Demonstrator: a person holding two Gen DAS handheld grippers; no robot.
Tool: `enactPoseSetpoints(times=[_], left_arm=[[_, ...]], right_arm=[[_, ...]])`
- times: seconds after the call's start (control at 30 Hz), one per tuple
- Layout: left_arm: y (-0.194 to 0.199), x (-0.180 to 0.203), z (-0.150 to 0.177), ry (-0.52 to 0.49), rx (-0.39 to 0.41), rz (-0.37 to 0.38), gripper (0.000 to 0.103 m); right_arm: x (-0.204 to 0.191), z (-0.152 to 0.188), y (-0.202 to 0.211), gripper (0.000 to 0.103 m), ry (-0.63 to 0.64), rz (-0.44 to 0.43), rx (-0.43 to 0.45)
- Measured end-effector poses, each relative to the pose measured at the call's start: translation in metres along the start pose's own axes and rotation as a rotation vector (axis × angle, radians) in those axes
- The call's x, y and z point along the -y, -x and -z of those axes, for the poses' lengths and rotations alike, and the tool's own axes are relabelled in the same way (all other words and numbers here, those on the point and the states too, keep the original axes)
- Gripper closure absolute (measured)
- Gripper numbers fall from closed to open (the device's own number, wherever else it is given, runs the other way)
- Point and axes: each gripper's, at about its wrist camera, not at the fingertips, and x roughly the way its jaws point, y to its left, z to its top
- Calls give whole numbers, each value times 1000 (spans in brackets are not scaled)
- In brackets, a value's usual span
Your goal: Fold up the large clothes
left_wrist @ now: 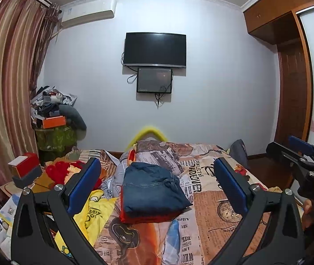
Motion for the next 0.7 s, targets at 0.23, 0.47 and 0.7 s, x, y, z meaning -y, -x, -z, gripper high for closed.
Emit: enactPoseSetpoints(times=[0.23,0.47,0.7], left_arm=[[-4,-3,3,7,-14,-1,0],[-9,-2,5,6,-26,-7,0],[-14,-1,7,6,-40,-13,0]], right_arm=[[1,2,-3,1,-4,-1,-18],[4,2,-4,1,-11,-6,-32],[5,3,-6,1,-15,-9,-45]])
